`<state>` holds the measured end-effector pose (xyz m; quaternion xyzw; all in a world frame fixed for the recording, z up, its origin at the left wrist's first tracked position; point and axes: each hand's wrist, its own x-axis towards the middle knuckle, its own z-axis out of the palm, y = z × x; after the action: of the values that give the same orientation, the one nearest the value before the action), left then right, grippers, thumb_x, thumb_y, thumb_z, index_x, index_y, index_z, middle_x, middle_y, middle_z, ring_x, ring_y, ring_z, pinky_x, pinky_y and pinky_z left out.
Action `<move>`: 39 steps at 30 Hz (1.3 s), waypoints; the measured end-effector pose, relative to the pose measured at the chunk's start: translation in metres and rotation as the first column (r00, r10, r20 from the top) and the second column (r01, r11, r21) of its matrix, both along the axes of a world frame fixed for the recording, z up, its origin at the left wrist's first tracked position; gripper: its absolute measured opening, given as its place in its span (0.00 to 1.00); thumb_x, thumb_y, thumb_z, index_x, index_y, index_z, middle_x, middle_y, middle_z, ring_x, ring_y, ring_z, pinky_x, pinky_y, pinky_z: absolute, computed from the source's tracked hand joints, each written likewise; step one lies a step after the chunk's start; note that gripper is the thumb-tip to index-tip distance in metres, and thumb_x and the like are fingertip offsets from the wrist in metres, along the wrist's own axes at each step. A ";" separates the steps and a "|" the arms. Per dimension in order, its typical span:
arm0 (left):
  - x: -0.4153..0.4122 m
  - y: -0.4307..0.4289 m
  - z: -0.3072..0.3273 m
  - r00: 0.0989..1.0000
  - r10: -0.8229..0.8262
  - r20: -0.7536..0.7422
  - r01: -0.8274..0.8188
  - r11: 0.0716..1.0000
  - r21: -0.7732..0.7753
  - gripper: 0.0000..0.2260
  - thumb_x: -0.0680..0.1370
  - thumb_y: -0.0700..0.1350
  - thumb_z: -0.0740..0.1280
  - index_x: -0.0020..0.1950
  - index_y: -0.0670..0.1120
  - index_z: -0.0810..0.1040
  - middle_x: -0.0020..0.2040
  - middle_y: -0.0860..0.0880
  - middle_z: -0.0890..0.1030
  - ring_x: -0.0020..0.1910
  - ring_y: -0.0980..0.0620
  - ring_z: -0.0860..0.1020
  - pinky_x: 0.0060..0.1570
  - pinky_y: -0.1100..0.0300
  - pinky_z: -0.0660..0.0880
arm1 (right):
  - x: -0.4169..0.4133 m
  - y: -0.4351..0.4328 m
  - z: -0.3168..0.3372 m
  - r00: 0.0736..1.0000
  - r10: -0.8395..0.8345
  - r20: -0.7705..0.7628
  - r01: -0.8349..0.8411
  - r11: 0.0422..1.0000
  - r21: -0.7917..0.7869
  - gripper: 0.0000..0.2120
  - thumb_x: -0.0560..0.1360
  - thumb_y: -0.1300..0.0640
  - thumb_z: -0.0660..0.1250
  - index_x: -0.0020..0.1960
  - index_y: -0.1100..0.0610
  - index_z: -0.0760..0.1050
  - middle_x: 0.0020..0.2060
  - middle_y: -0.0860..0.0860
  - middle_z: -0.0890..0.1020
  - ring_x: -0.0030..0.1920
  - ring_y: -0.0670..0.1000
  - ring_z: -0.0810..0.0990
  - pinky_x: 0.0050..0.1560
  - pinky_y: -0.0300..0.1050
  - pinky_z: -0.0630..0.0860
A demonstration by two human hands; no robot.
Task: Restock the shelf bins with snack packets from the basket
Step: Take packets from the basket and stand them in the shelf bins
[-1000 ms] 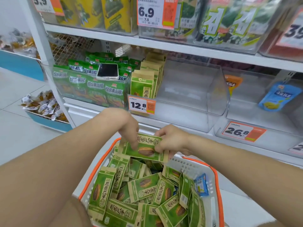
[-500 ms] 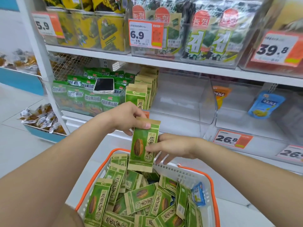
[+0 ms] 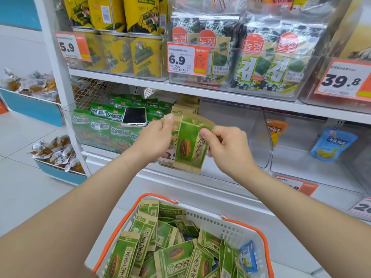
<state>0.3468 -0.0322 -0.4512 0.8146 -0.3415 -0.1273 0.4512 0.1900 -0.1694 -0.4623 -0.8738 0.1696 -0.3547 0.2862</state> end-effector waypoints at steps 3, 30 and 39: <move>0.011 0.000 -0.002 0.991 0.084 0.101 -0.091 0.994 0.065 0.10 0.84 0.40 0.60 0.61 0.43 0.78 0.53 0.45 0.83 0.50 0.43 0.83 0.42 0.54 0.79 | 0.008 -0.002 0.003 0.979 -0.008 0.203 0.011 1.000 -0.016 0.13 0.85 0.51 0.65 0.47 0.55 0.83 0.31 0.51 0.79 0.33 0.55 0.77 0.36 0.51 0.72; 0.038 0.002 -0.021 0.871 0.088 0.483 -0.200 0.962 0.186 0.16 0.79 0.46 0.66 0.66 0.52 0.72 0.46 0.50 0.84 0.52 0.40 0.80 0.45 0.43 0.81 | 0.107 -0.020 -0.043 0.942 -0.044 -0.334 0.032 0.999 -0.040 0.13 0.76 0.44 0.75 0.44 0.53 0.83 0.35 0.48 0.84 0.44 0.53 0.78 0.47 0.49 0.71; 0.029 -0.014 -0.017 0.679 -0.011 0.734 -0.269 0.926 0.263 0.20 0.76 0.41 0.73 0.65 0.50 0.73 0.59 0.46 0.68 0.52 0.42 0.74 0.38 0.49 0.71 | 0.099 -0.017 -0.031 0.951 -0.003 -0.309 0.099 0.950 0.295 0.27 0.63 0.44 0.81 0.51 0.49 0.69 0.44 0.50 0.85 0.48 0.52 0.84 0.44 0.55 0.84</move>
<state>0.3757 -0.0465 -0.4683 0.8872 -0.4036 0.1781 0.1353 0.2888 -0.1869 -0.4933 -0.8581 0.2875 -0.1924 0.3794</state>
